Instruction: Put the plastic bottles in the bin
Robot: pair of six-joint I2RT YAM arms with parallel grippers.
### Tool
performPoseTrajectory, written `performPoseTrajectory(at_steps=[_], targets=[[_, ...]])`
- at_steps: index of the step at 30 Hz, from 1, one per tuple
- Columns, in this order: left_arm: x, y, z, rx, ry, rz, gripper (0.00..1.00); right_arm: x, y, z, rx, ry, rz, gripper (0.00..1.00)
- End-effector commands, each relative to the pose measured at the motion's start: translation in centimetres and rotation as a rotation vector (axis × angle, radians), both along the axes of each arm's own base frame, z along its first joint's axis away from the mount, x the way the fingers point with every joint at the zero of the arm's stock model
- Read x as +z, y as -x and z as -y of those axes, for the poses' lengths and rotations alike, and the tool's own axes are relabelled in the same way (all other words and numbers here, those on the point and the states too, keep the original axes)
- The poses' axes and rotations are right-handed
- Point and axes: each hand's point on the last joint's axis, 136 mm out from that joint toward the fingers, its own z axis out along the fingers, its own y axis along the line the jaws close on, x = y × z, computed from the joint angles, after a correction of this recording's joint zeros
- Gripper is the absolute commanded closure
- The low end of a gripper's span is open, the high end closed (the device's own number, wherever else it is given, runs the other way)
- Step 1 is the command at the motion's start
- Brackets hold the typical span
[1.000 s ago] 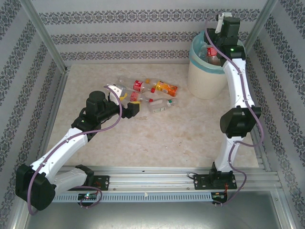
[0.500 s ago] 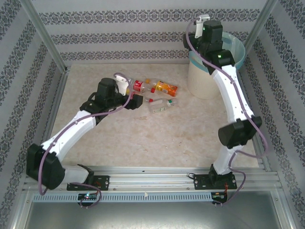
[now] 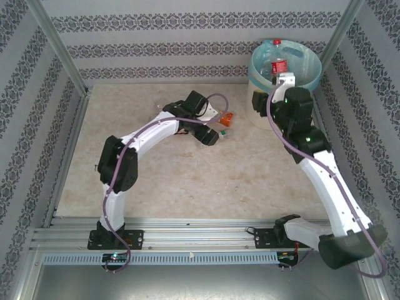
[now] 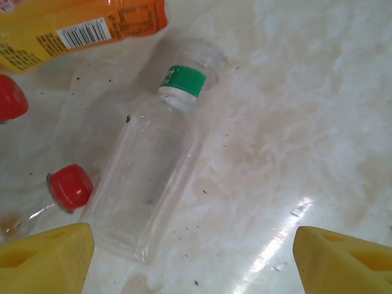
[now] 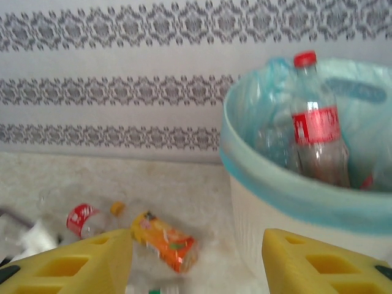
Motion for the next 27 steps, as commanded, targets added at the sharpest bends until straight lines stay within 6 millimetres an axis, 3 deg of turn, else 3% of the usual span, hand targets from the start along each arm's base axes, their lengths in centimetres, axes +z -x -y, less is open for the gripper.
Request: performPoseTrajectory(at_steps=[1,5,9,17,22,27], targets=[[-1.8,0.1,-0.6,-0.049,-0.1,-0.052,0.16,0.3,2.4,1.3,-0.036,-0.032,0.035,0.41],[-3.7,-1.0,-0.1,-0.049,-0.13,-0.063,0.17,-0.9,4.5,2.0,-0.047,-0.043,0.014,0.41],[-5.2,-1.8,0.0,-0.036,-0.143,-0.058,0.17,-0.7,5.2,2.1,-0.046,-0.065,0.028,0.41],[-7.8,-1.2,-0.5,-0.036,-0.182,-0.098,0.18,-1.0,4.4,0.6,-0.002,-0.109,0.009,0.42],[-8.5,-0.5,-0.7,-0.042,-0.18,-0.117,0.27,-1.3,4.1,-0.3,0.014,-0.108,-0.005,0.42],[-8.7,-0.2,-0.4,-0.031,-0.154,-0.119,0.26,-0.6,4.2,-0.6,0.018,-0.103,0.01,0.42]])
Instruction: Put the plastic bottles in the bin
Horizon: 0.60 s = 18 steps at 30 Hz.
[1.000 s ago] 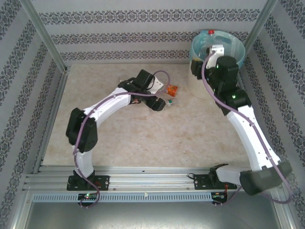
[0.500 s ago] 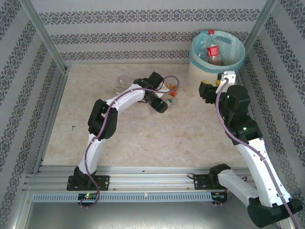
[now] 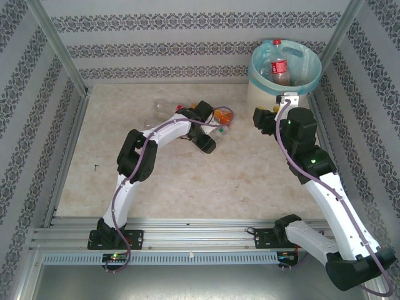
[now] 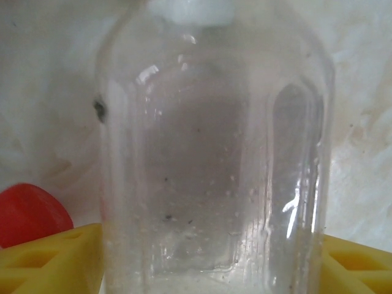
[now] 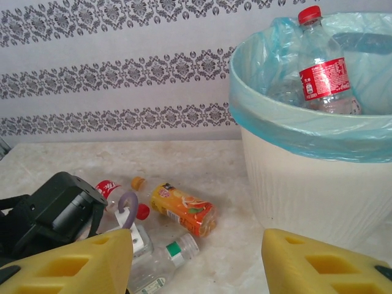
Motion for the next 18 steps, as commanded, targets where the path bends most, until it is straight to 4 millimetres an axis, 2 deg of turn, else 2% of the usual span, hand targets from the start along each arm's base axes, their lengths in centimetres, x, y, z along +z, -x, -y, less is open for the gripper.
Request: performPoseTrajectory(at_steps=[1,6,13,18], targets=[[0.5,0.4,0.6,-0.013,0.025,0.008,0.27,1.6,0.2,-0.2,-0.001,-0.019,0.042,0.42],[1.9,0.5,1.0,-0.007,0.068,0.029,0.36,2.1,0.4,-0.7,0.005,-0.018,0.048,0.42],[6.5,0.7,1.5,-0.011,0.17,0.121,0.43,2.5,0.6,-1.5,0.016,-0.012,0.056,0.42],[10.2,1.8,1.2,-0.011,0.234,0.169,0.44,2.9,0.4,-2.5,0.034,-0.02,0.054,0.41]])
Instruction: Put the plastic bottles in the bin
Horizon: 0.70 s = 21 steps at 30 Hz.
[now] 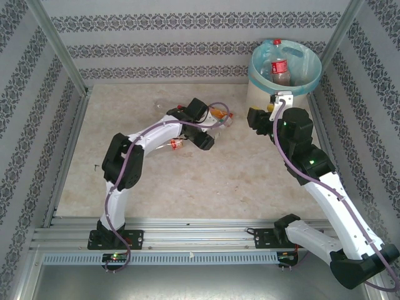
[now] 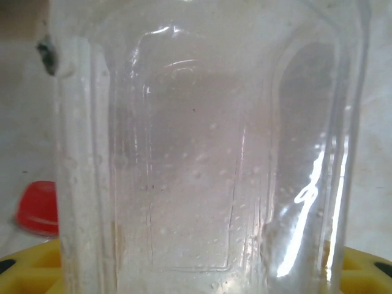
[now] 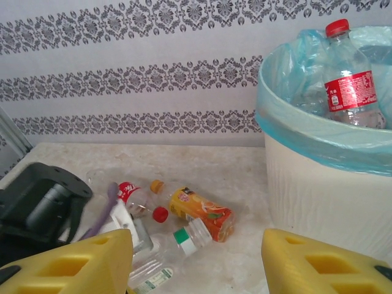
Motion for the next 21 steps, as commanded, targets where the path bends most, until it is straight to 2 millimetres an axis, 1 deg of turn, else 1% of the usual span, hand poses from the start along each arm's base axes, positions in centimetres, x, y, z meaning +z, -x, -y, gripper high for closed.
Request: performPoseTrajectory(at_steps=[1,6,9,11,13,15,21], targets=[[4.8,0.6,0.8,-0.003,0.104,0.079,0.44,1.6,-0.4,-0.5,-0.004,-0.021,0.021,0.41],[10.1,2.4,-0.2,0.004,0.196,0.189,0.45,2.0,-1.8,-2.5,0.057,-0.075,-0.01,0.39],[13.1,3.6,-0.9,0.007,0.265,0.268,0.46,2.3,-2.9,-4.4,0.116,-0.128,-0.033,0.38],[14.8,4.2,-1.3,0.007,0.311,0.324,0.47,2.8,-3.6,-5.8,0.169,-0.166,-0.041,0.38],[16.1,4.9,-1.8,0.01,0.348,0.382,0.47,3.2,-4.2,-7.3,0.222,-0.202,-0.053,0.37],[17.2,5.2,-2.4,0.021,0.368,0.435,0.47,3.6,-4.7,-8.3,0.259,-0.231,-0.06,0.36],[19.4,5.8,-3.6,0.035,0.404,0.554,0.48,5.0,-5.2,-10.3,0.342,-0.316,-0.061,0.35]])
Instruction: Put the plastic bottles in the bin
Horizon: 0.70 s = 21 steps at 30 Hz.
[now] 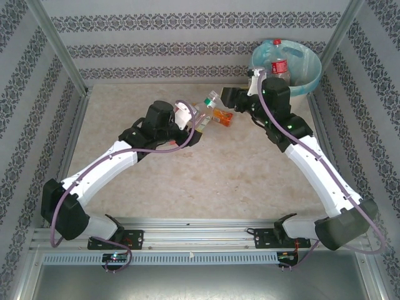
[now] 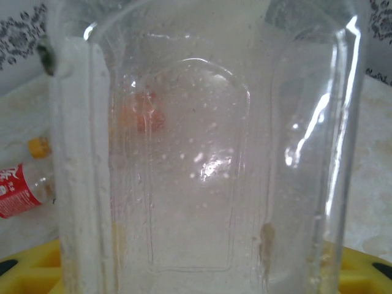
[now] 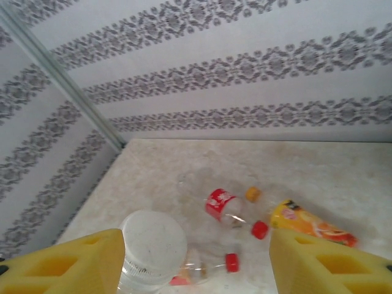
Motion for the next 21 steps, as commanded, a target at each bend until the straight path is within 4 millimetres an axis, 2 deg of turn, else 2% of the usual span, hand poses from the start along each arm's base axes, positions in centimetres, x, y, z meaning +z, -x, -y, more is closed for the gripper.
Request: performPoseTrajectory(at_steps=[1,6,12,21], targets=[[3.3,-0.2,0.2,0.007,0.08,0.131,0.48,3.4,0.6,-2.0,0.095,-0.11,0.049,0.35],[4.3,0.7,0.4,-0.029,0.132,0.18,0.48,3.8,0.6,-3.5,0.164,-0.154,0.023,0.35],[5.5,1.1,0.4,-0.035,0.166,0.211,0.48,3.3,0.7,-4.9,0.222,-0.167,-0.015,0.36],[5.8,1.3,0.3,-0.039,0.173,0.22,0.48,2.6,1.5,-7.2,0.312,-0.142,-0.038,0.39]])
